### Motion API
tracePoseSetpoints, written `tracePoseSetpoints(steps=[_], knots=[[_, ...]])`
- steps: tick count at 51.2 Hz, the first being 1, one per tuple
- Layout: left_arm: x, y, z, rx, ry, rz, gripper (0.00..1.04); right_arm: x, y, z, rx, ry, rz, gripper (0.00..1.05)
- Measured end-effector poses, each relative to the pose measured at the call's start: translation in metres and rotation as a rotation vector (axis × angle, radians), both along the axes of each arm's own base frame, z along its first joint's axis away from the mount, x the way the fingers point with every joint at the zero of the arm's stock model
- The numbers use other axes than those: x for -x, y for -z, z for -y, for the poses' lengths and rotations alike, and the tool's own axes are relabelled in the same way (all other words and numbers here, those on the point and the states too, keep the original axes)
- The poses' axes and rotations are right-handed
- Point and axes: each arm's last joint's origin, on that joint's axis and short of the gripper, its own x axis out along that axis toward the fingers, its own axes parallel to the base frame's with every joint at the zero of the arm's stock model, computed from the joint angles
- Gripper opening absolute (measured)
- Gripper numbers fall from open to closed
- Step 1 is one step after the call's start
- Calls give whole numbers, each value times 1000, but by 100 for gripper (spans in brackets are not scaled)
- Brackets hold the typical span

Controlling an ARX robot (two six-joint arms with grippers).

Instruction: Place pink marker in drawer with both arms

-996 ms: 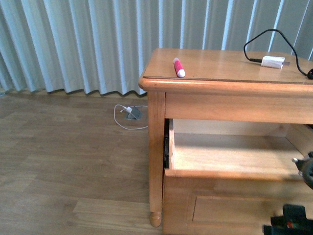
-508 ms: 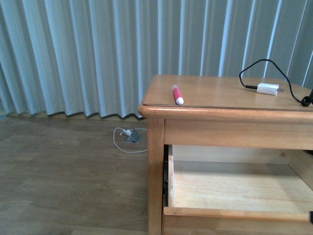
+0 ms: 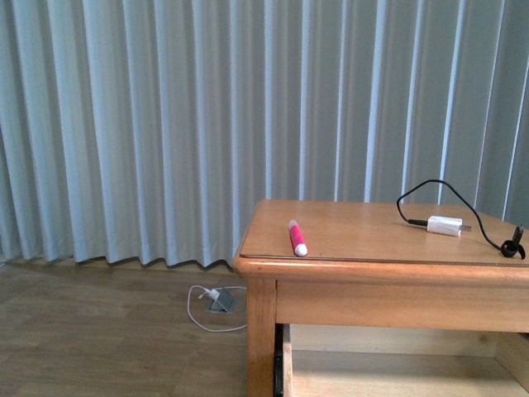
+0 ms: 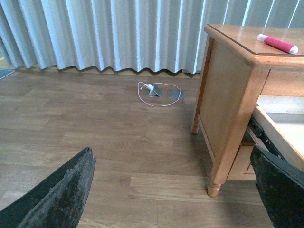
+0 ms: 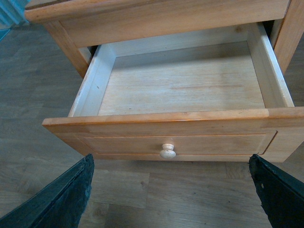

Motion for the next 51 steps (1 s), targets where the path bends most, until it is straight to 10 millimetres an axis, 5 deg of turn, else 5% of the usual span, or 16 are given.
tracePoseSetpoints(steps=[20, 29, 41, 51], knots=[[0, 0, 0, 0, -3, -1, 99, 0, 0, 0, 0, 0, 1, 96], [-5, -1, 1, 8, -95, -142, 99, 0, 0, 0, 1, 0, 1, 96], [-30, -74, -4, 33, 3, -99, 99, 0, 0, 0, 1, 0, 2, 96], [-89, -128, 12, -12, 49, -26, 99, 0, 0, 0, 3, -1, 2, 96]])
